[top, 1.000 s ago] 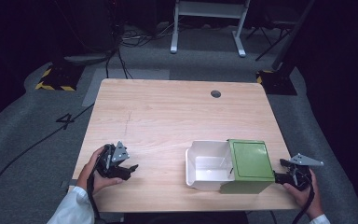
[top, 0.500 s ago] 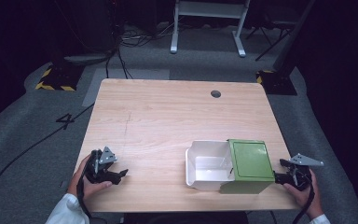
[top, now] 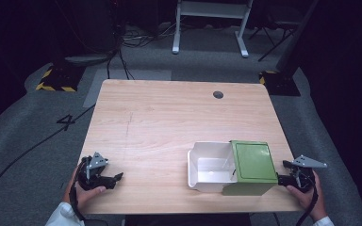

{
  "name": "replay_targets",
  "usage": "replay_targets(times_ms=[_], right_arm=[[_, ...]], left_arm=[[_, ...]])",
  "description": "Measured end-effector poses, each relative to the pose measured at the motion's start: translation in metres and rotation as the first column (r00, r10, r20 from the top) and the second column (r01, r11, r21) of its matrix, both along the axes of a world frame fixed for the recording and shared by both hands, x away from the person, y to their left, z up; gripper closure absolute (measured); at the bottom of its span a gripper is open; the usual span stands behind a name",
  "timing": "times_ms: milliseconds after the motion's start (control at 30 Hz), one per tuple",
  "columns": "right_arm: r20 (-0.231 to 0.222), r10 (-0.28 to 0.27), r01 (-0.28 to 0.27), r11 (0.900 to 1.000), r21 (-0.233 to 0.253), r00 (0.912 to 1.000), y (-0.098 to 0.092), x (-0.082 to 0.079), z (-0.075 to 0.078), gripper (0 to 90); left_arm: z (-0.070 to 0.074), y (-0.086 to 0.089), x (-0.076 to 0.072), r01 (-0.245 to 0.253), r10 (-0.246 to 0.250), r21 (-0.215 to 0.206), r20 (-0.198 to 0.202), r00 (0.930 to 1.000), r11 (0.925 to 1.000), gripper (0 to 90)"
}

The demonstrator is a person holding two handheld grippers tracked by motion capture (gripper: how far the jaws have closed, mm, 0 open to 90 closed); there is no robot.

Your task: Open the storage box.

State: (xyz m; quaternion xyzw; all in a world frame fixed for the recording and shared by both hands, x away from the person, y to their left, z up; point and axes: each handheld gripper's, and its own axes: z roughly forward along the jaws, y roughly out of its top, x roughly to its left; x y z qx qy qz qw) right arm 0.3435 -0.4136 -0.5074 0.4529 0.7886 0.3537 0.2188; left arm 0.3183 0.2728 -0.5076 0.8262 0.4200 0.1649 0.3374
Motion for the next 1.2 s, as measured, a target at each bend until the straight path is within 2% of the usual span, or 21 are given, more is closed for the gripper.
replay_targets(times_ms=[567,1200], right_arm=[[-0.002,0.004,-0.004,1.0,-0.002,1.0,-0.0002,-0.0007,0.0,21.9],[-0.001,0.004,-0.004,1.0,-0.002,1.0,-0.0001,-0.0008,0.0001,21.9]], left_arm=[[-0.0002,0.0,0.0006,-0.004,0.004,0.001,0.003,1.0,1.0,15.4],[-0.0001,-0.0007,0.004,-0.029,0.029,0.001,0.002,0.9996,0.9996,15.4]])
